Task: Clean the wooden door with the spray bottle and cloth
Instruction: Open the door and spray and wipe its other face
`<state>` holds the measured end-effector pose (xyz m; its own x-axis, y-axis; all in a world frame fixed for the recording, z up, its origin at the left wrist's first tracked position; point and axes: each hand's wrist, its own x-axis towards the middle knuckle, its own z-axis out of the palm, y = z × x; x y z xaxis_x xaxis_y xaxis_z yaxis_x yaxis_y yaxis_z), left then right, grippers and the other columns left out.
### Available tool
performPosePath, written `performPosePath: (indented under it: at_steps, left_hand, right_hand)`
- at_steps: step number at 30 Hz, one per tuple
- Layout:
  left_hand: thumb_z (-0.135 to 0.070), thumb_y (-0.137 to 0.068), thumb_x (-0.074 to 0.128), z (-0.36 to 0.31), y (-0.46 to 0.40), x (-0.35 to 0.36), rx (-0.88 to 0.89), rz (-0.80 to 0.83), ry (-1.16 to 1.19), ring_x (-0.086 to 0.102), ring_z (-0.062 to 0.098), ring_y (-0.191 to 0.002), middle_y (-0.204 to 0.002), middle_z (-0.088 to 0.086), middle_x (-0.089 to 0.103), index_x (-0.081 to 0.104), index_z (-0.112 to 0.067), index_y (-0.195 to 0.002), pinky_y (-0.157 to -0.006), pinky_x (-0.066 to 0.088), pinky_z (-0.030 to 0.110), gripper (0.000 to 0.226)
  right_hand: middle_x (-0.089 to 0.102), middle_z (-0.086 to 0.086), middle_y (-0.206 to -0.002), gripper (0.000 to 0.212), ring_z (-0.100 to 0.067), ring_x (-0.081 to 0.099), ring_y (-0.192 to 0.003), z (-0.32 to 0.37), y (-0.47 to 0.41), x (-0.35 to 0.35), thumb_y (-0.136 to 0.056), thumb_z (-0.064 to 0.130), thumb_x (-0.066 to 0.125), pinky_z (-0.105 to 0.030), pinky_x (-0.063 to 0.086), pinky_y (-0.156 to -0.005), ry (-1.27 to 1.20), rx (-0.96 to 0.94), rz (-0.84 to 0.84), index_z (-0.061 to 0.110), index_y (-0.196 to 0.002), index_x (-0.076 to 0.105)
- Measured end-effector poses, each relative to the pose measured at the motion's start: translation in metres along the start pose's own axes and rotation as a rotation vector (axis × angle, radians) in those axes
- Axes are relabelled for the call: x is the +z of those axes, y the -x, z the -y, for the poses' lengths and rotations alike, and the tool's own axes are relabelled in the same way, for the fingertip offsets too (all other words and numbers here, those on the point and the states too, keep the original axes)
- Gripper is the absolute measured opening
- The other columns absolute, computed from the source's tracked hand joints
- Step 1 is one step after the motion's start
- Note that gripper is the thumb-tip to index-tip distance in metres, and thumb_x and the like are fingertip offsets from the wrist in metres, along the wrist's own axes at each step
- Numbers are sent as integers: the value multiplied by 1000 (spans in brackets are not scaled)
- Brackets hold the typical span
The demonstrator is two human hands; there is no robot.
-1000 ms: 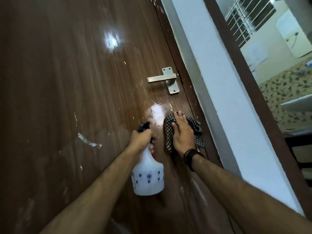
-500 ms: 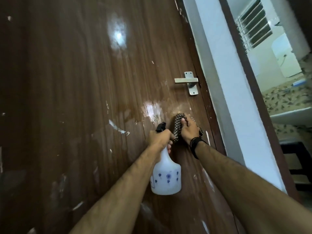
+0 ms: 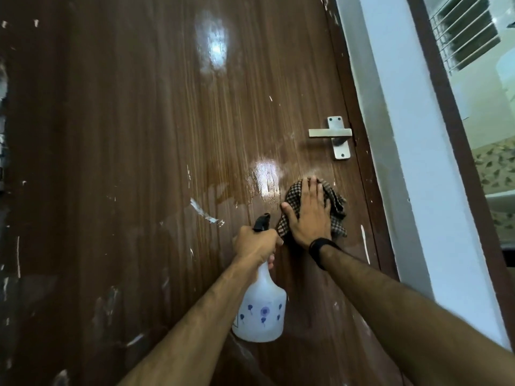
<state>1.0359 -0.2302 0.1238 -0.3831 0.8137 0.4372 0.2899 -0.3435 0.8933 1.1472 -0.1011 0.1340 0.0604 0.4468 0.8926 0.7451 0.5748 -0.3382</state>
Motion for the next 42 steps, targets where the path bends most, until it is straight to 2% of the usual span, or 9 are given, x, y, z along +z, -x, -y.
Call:
performPosePath:
  at_steps: [7, 10, 12, 14, 20, 27, 31, 38, 42]
  left_hand:
    - [-9, -84, 72, 6, 1, 1, 30, 2, -30, 50, 10, -39, -59, 4, 63, 71, -1, -85, -42, 43, 22, 8]
    - [-11, -82, 72, 13, 5, -1, 3, -57, -4, 50, 11, -36, -51, 4, 61, 70, -3, -78, -43, 43, 22, 9]
    - [-13, -81, 74, 17, 8, -4, -4, -81, 59, 50, 12, -37, -50, 3, 61, 71, -4, -75, -50, 45, 26, 11]
    - [-14, -80, 79, 19, 10, -6, 4, -61, 134, 48, 12, -38, -50, 1, 60, 70, -6, -72, -54, 45, 30, 15]
    - [-4, -78, 78, 16, 10, -8, 18, -10, 285, 41, 13, -33, -46, 2, 53, 62, -8, -66, -44, 39, 26, 21]
    - [1, -79, 71, 27, 3, -21, 18, -10, 274, 42, 15, -35, -46, 6, 54, 61, -8, -61, -45, 38, 27, 22]
    - [-1, -81, 70, 45, -6, -38, -2, -68, 289, 44, 14, -39, -54, 5, 58, 64, -9, -71, -48, 40, 29, 14]
    - [-2, -86, 70, 57, -8, -46, -21, -88, 256, 48, 11, -47, -68, 6, 61, 65, -11, -82, -49, 42, 29, 10]
    - [-2, -85, 68, 61, -7, -46, -30, -66, 218, 49, 12, -46, -61, 4, 60, 66, -11, -79, -50, 43, 30, 11]
  right_hand:
    - [-18, 8, -166, 76, -12, -18, -153, -25, 38, 12, -102, 59, 31, -43, -7, -121, 24, -246, 50, 27, -160, -7]
    - [-16, 10, -167, 75, -8, -16, -153, -30, 66, 22, -102, 60, 28, -37, 14, -121, 23, -363, 95, 27, -160, -5]
    - [-17, 14, -166, 75, -6, -18, -152, -28, 61, 18, -101, 61, 30, -31, 32, -110, 0, -405, 122, 29, -160, -4]
    - [-17, 15, -166, 76, -5, -19, -151, -19, 35, 10, -100, 61, 30, -36, 44, -105, 9, -467, 142, 31, -161, -3]
    - [-8, 7, -169, 76, -11, -12, -154, 3, -7, 5, -99, 58, 28, -41, 19, -124, 62, -629, 145, 22, -162, 5]
    - [-9, 9, -168, 75, -10, -6, -154, -13, 50, 27, -102, 54, 34, -41, 45, -107, 127, -669, 111, 22, -162, 2]
    - [-8, 9, -168, 74, -7, -9, -154, 9, 16, 19, -101, 59, 28, -44, 43, -109, 178, -659, 87, 24, -162, 3]
    - [-5, 0, -169, 76, -12, -8, -154, 41, -5, 25, -104, 56, 27, -27, 11, -123, 136, -580, 35, 13, -161, 3]
    - [11, -15, -167, 76, -25, 10, -155, 42, 30, 38, -104, 55, 24, -33, 3, -125, 331, -548, -89, 2, -158, 18]
